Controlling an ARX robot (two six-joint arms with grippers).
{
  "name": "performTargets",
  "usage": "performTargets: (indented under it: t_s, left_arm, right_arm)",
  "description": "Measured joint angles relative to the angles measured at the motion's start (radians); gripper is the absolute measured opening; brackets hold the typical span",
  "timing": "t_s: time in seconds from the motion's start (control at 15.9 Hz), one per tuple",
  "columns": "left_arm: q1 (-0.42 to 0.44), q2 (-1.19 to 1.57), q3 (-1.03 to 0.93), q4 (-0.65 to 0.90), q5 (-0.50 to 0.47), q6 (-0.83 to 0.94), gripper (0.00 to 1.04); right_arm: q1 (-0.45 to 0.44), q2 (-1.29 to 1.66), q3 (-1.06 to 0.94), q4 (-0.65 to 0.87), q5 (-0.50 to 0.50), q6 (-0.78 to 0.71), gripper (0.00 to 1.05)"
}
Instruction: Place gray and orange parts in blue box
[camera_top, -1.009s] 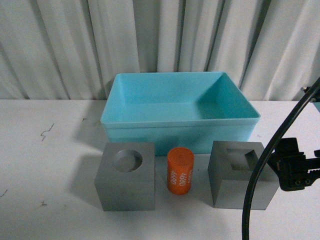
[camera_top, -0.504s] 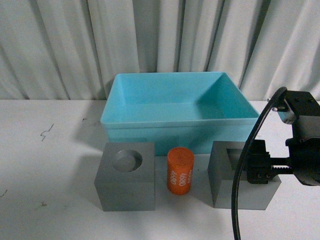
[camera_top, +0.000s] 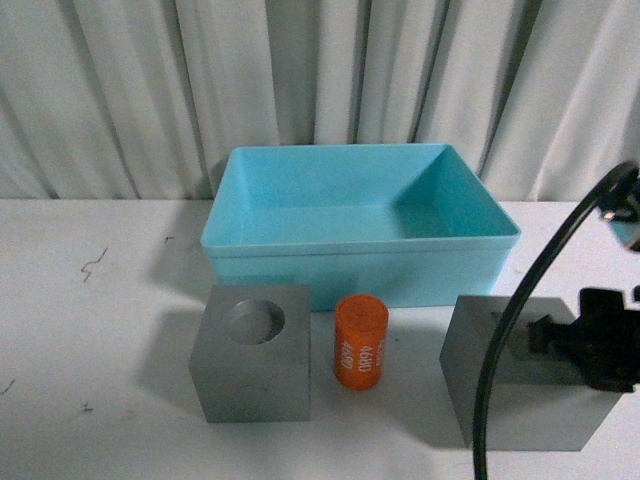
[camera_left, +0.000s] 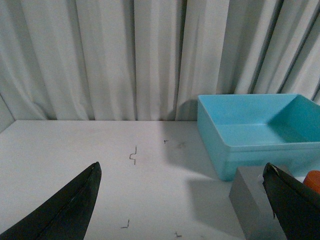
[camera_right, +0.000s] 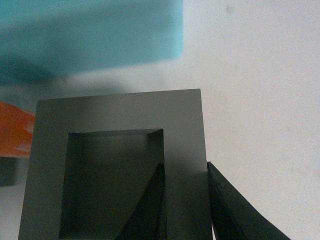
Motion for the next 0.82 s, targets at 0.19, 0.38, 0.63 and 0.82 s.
performTargets:
  t_s: [0.19,0.38,0.63,0.82]
  left_arm:
    - [0.0,0.0,0.0,0.0,0.0,0.0,0.98]
    - [0.0,0.0,0.0,0.0,0.0,0.0,0.98]
    - [0.0,0.0,0.0,0.0,0.0,0.0,0.98]
    - [0.0,0.0,0.0,0.0,0.0,0.0,0.98]
  right_arm:
    - [-0.05,-0.342,0.097,-0.047,-0.104,-0.04,0.19]
    - [-0.072,-0.258,0.352,0.119,-0.158,-0.086,0.19]
    - [-0.054,0.129,0.576,0.079,-0.137,-0.077,0.19]
    - [-0.028,0.285,0.724,0.043,-0.1,-0.049,0.19]
